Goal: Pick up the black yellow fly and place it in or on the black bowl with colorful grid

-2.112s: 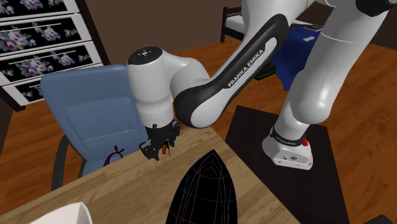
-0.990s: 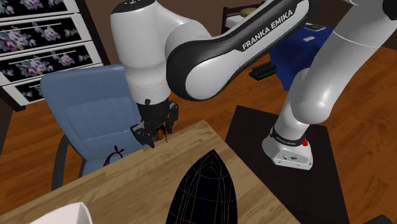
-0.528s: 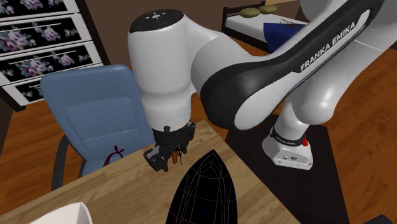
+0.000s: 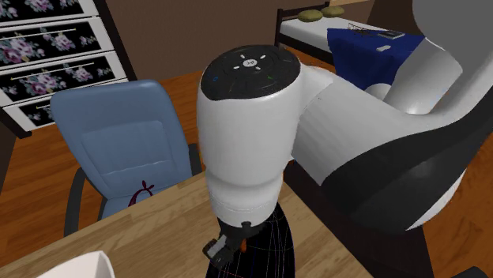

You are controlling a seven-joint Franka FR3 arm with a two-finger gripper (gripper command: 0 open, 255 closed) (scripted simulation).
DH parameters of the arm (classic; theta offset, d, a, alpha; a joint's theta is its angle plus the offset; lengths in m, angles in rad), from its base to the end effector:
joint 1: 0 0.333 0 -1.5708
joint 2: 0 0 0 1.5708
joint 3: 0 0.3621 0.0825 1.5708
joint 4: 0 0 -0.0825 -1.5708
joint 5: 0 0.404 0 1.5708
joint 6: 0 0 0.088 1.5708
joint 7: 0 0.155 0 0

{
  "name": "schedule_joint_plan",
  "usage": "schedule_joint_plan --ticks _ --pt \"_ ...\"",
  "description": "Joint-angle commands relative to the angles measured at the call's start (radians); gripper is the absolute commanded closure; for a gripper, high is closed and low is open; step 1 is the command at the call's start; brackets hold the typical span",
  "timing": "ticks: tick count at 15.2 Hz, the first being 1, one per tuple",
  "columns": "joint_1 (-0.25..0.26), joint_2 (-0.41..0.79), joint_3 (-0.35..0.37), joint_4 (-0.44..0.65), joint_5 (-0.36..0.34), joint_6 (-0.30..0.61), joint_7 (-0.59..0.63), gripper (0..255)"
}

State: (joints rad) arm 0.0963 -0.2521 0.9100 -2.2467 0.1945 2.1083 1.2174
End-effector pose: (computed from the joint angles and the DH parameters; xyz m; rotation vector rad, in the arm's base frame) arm 0.2499 0.4440 0.4177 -3.0890 0.5023 -0.0617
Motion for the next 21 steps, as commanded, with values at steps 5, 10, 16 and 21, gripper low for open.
schedule_joint_plan --ticks 5,10,16,21 --pt "0.02 0.025 0.077 -0.009 -0.009 0.036 0.101 255" --pt "0.002 0.075 0.111 -0.047 -0.049 0.11 0.134 255" --pt "-0.013 0.118 0.134 -0.07 -0.088 0.16 0.165 255" --pt "-0.013 0.118 0.134 -0.07 -0.089 0.16 0.165 255"
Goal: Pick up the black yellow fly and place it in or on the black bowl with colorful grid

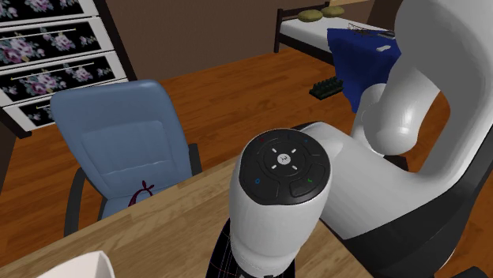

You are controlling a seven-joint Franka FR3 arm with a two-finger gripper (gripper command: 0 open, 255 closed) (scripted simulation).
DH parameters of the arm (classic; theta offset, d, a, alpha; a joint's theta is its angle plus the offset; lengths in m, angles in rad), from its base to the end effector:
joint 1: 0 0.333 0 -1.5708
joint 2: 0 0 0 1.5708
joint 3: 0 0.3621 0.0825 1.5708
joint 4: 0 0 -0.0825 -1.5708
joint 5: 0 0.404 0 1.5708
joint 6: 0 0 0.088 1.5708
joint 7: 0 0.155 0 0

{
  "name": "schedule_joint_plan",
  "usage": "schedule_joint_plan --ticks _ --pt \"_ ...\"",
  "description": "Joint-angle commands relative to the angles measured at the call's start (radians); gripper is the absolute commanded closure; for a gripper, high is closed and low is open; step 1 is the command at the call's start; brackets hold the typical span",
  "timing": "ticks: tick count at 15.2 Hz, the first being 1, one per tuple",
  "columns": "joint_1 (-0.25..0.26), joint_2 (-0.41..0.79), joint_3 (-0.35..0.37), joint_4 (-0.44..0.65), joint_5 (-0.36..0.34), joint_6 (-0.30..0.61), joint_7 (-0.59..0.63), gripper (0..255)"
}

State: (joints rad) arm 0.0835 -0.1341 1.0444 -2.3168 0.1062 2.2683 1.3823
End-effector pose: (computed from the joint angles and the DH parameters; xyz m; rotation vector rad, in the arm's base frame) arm 0.2142 0.4688 0.3566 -3.0886 0.5056 -0.0614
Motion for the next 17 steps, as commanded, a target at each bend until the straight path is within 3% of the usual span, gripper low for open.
schedule_joint_plan --ticks 1,6,10,17 --pt "0.0 0.0 0.0 0.0 0.0 0.0 0.0 0" --pt "0.0 0.0 0.0 0.0 0.0 0.0 0.0 0" --pt "0.036 -0.109 -0.062 0.067 0.092 -0.141 -0.071 0" --pt "0.037 -0.109 -0.063 0.067 0.091 -0.141 -0.071 0"
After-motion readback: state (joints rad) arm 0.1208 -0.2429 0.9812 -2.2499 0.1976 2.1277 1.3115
